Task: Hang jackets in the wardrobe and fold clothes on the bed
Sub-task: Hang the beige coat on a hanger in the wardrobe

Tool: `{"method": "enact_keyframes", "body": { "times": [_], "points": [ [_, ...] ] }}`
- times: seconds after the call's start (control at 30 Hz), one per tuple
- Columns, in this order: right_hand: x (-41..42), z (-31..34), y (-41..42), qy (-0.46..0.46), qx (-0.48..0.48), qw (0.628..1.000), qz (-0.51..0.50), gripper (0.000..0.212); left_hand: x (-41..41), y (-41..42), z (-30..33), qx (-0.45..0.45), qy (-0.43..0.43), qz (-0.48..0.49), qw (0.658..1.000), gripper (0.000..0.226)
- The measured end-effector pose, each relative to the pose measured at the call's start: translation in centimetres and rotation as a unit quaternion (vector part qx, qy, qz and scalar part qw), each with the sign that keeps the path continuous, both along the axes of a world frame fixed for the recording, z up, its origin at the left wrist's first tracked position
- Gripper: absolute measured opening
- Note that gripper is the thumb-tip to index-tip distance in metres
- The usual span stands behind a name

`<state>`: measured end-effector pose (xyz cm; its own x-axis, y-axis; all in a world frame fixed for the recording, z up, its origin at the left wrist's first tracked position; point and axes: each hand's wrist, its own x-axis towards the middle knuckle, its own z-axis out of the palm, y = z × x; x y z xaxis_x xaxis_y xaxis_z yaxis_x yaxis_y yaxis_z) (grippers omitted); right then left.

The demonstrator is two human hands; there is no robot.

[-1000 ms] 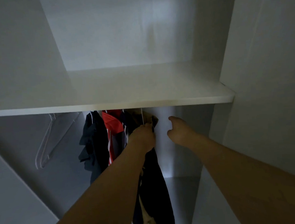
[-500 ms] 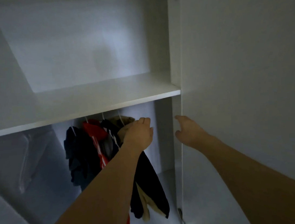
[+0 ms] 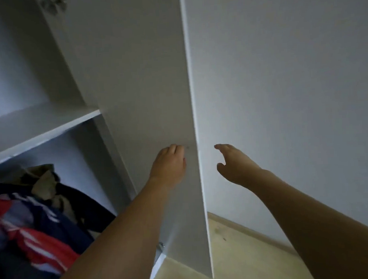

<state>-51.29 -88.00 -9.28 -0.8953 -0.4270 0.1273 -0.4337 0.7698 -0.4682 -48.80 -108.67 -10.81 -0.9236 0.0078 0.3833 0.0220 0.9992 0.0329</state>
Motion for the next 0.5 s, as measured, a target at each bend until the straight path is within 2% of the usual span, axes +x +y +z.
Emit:
{"method": "enact_keyframes", "body": {
  "times": [0.13,0.27,0.37,0.5],
  "points": [
    [4.3,-0.3,13.0,0.007,-0.003,0.994,-0.106,0.060,0.9,11.9,0.5,-0.005,0.011,-0.112,0.994,0.035],
    [10.7,-1.0,28.4,0.005,-0.010,0.974,-0.226,0.060,3.2,26.8,0.1,0.057,-0.010,-0.180,0.982,0.040],
    [17.4,-1.9,40.9,-0.001,-0.006,0.952,-0.306,0.060,6.5,40.2,-0.5,0.086,-0.026,-0.248,0.965,0.040],
    [27.4,-2.9,55.7,-0.018,0.005,0.918,-0.397,0.061,12.7,57.0,-1.9,0.059,-0.034,-0.353,0.933,0.041]
  ]
}}
